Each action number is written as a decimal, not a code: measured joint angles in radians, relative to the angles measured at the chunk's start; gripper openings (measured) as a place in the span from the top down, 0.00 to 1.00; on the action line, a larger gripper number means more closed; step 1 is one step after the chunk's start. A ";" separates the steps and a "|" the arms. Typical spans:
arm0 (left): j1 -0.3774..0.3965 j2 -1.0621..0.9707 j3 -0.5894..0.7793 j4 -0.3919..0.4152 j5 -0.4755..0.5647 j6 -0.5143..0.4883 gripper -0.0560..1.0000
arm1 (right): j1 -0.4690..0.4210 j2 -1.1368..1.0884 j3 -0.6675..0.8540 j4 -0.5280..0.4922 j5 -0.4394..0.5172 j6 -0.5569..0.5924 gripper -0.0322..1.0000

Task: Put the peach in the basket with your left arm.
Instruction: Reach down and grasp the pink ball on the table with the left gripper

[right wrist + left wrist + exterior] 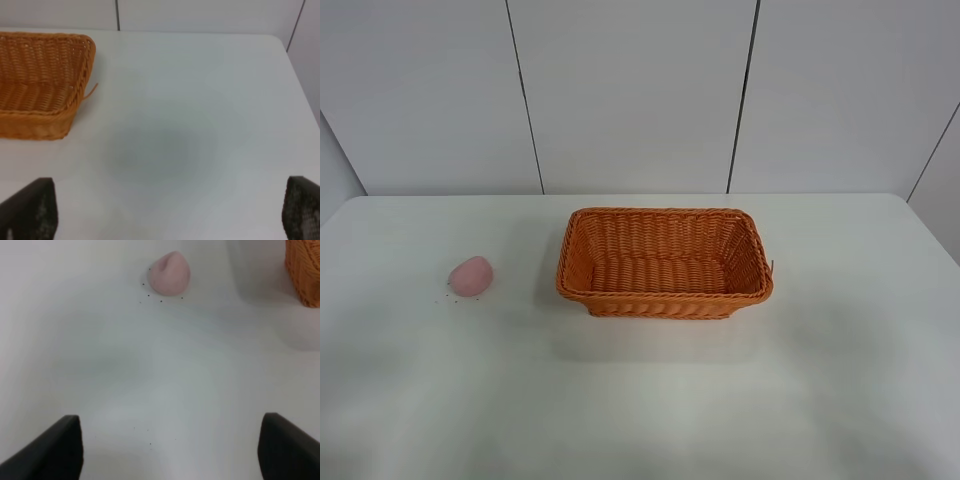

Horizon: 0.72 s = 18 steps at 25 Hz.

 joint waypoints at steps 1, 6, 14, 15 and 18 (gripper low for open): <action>0.000 0.000 0.000 0.000 0.000 0.000 0.24 | 0.000 0.000 0.000 0.000 0.000 0.000 0.30; 0.000 0.003 -0.003 0.000 -0.001 0.000 0.24 | 0.000 0.000 0.000 0.000 0.000 0.000 0.30; 0.000 0.423 -0.198 0.000 -0.059 0.000 0.24 | 0.000 0.000 0.000 0.000 0.000 0.000 0.30; 0.000 0.505 -0.231 0.000 -0.072 0.000 0.24 | 0.000 0.000 0.000 0.000 0.000 0.000 0.30; 0.000 0.746 -0.326 -0.001 -0.132 0.022 0.24 | 0.000 0.000 0.000 0.000 0.000 0.000 0.30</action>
